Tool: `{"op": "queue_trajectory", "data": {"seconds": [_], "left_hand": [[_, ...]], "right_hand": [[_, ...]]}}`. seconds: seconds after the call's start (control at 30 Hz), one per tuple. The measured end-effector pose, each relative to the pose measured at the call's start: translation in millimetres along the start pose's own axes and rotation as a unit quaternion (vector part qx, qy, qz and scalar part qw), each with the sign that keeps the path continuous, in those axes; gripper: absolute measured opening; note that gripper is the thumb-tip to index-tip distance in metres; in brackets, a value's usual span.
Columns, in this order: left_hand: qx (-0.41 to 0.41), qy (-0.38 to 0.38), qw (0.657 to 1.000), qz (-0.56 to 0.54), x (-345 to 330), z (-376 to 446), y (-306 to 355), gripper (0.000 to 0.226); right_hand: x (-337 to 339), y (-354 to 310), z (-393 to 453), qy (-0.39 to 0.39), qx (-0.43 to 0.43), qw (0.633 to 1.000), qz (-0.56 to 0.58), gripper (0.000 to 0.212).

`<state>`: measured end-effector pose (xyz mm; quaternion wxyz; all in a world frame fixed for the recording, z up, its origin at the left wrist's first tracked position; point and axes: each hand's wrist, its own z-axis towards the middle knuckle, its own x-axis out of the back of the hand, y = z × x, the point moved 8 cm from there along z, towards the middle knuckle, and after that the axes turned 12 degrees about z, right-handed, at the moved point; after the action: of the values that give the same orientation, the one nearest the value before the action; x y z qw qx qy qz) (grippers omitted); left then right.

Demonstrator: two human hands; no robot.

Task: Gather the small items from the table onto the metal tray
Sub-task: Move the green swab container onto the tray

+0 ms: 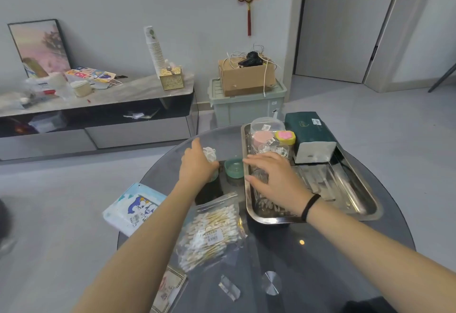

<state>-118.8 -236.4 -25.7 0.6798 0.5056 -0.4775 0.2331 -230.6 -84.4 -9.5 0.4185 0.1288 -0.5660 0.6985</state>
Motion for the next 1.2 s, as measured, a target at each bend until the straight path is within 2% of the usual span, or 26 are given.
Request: {"op": "queue_trajectory", "data": {"seconds": [0.13,0.2,0.27,0.37,0.43,0.57,0.63,0.7,0.83,0.93,1.0,1.1,1.2], "left_hand": [[-0.091,0.06,0.992,-0.06,37.8,-18.7,30.4,0.089],[-0.133,0.03,0.986,-0.1,46.9,-31.1,49.3,0.095],[-0.159,-0.019,0.978,-0.132,48.0,-42.3,63.4,0.1],[-0.18,-0.088,0.964,-0.177,42.7,-53.1,76.8,0.103],[-0.183,-0.117,0.957,-0.191,39.7,-55.2,79.9,0.097],[-0.152,-0.182,0.937,-0.258,29.5,-43.3,74.0,0.047],[-0.134,-0.175,0.948,-0.229,19.2,-32.0,66.0,0.038],[-0.108,-0.162,0.958,-0.21,6.1,-19.3,55.9,0.041],[-0.05,-0.179,0.942,-0.279,-21.3,-2.5,37.3,0.037],[-0.05,-0.155,0.973,-0.163,-40.4,10.6,24.2,0.051],[-0.059,-0.186,0.976,-0.095,-57.5,13.4,19.9,0.066],[-0.069,-0.207,0.973,-0.068,-72.4,17.1,17.3,0.075],[-0.074,-0.184,0.977,-0.084,-75.6,21.8,14.5,0.074]], "right_hand": [[5.1,0.2,1.1,0.005,-0.034,0.994,0.103,0.069],[5.8,-0.2,1.6,0.0,-0.054,0.984,0.171,0.085],[6.6,-2.8,0.3,-0.004,-0.068,0.971,0.23,0.092],[12.2,-2.7,-2.5,0.005,-0.072,0.959,0.274,0.078],[19.5,1.5,-4.8,0.03,-0.078,0.959,0.27,0.066],[33.8,5.5,-7.5,0.076,-0.078,0.967,0.229,0.067],[38.9,7.1,-8.4,0.096,-0.076,0.971,0.205,0.07],[41.6,10.3,-9.0,0.11,-0.077,0.975,0.176,0.073],[39.9,19.4,-9.2,0.12,-0.099,0.976,0.155,0.076],[43.1,26.6,-8.0,0.142,-0.112,0.969,0.171,0.071],[44.0,30.6,-7.1,0.146,-0.124,0.964,0.185,0.07],[42.7,32.6,-6.5,0.138,-0.134,0.963,0.187,0.07],[41.4,32.7,-6.5,0.134,-0.135,0.963,0.189,0.07]]}}
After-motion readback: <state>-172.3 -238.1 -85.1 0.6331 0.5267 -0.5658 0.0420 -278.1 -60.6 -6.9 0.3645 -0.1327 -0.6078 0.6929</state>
